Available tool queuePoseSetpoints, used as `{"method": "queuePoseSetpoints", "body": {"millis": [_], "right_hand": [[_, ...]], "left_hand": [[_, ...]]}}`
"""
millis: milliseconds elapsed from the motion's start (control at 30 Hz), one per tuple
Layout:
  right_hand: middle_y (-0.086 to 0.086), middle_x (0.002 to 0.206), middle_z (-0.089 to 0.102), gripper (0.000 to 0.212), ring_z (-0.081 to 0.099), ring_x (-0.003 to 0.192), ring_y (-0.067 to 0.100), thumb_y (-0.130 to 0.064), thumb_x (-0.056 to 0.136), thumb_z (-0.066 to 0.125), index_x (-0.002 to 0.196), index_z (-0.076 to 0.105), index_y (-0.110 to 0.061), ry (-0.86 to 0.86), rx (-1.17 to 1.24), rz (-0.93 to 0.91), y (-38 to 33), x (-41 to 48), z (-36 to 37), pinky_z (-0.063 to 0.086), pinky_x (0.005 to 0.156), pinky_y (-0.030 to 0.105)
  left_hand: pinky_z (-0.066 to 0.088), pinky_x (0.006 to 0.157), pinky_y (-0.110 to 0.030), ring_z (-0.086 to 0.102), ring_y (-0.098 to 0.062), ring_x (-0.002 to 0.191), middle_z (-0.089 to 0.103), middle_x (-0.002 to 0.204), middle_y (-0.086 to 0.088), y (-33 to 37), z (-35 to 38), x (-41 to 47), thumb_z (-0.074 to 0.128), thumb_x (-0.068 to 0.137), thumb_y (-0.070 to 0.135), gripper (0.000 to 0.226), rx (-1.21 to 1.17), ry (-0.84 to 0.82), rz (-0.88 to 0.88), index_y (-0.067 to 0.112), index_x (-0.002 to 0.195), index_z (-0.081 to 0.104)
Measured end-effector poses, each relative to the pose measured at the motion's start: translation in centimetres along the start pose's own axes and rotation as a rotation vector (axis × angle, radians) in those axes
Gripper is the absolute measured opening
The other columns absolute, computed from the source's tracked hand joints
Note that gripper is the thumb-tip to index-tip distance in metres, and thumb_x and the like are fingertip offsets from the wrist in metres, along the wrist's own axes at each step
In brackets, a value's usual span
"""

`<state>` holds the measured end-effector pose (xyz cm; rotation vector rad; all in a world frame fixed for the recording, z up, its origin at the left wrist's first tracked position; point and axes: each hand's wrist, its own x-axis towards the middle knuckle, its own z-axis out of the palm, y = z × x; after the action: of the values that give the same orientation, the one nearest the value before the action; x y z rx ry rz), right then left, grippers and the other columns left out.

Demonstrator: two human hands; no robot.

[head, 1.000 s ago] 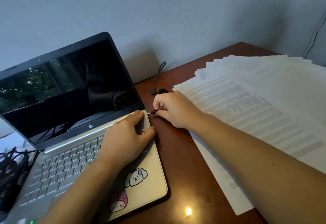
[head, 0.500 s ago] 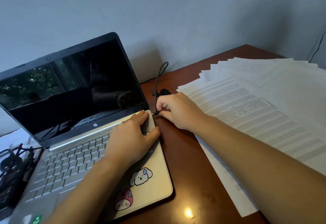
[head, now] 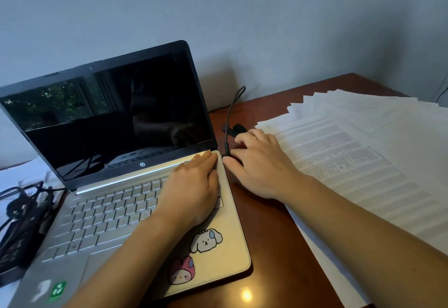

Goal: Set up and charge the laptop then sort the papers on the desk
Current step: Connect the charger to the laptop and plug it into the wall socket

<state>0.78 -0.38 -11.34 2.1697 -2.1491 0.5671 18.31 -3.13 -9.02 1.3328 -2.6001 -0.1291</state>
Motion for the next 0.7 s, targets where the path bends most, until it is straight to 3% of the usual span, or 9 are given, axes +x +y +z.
{"method": "queuePoseSetpoints", "body": {"millis": [67, 133, 267, 467, 700], "right_hand": [[0.002, 0.162, 0.02, 0.081, 0.001, 0.151, 0.024, -0.068, 0.095, 0.007, 0.148, 0.042, -0.017, -0.113, 0.005, 0.042, -0.9, -0.3, 0.3, 0.005, 0.121, 0.052], [0.003, 0.166, 0.008, 0.093, -0.012, 0.152, 0.022, -0.073, 0.088, -0.003, 0.155, 0.025, -0.015, -0.181, 0.001, 0.083, -1.5, -0.3, 0.6, -0.002, 0.12, 0.058], [0.002, 0.166, 0.007, 0.104, -0.013, 0.151, 0.019, -0.076, 0.079, -0.013, 0.157, 0.016, -0.013, -0.207, -0.015, 0.101, -1.9, -0.2, 0.8, -0.004, 0.12, 0.057], [0.0, 0.166, 0.009, 0.082, -0.007, 0.152, 0.013, -0.066, 0.095, 0.004, 0.158, 0.013, -0.013, -0.24, 0.021, 0.051, -1.3, 0.1, 0.7, -0.003, 0.122, 0.053], [0.001, 0.166, 0.01, 0.085, -0.002, 0.152, 0.014, -0.067, 0.093, 0.002, 0.158, 0.014, -0.012, -0.264, 0.002, 0.035, -1.3, 0.3, 0.6, 0.001, 0.121, 0.055]], "left_hand": [[0.02, 0.118, -0.022, 0.031, -0.011, 0.149, 0.035, 0.162, 0.007, 0.0, 0.0, 0.0, 0.033, 0.109, 0.032, 0.048, -0.006, 0.01, 0.009, 0.026, 0.157, 0.034], [0.019, 0.119, -0.022, 0.031, -0.011, 0.149, 0.035, 0.162, 0.006, 0.0, 0.0, -0.1, 0.032, 0.109, 0.032, 0.048, -0.013, 0.019, 0.017, 0.025, 0.157, 0.033], [0.017, 0.12, -0.024, 0.03, -0.011, 0.149, 0.035, 0.163, 0.004, -0.3, 0.1, 0.0, 0.032, 0.109, 0.031, 0.048, -0.017, 0.005, 0.027, 0.023, 0.157, 0.033], [0.027, 0.118, -0.028, 0.041, -0.017, 0.143, 0.046, 0.156, 0.0, -0.1, -0.1, 0.2, 0.033, 0.109, 0.029, 0.043, 0.005, -0.014, 0.028, 0.02, 0.15, 0.044], [0.021, 0.121, -0.027, 0.032, -0.014, 0.149, 0.036, 0.162, 0.002, -0.1, -0.1, 0.2, 0.031, 0.109, 0.031, 0.047, 0.01, -0.017, 0.015, 0.024, 0.156, 0.036]]}}
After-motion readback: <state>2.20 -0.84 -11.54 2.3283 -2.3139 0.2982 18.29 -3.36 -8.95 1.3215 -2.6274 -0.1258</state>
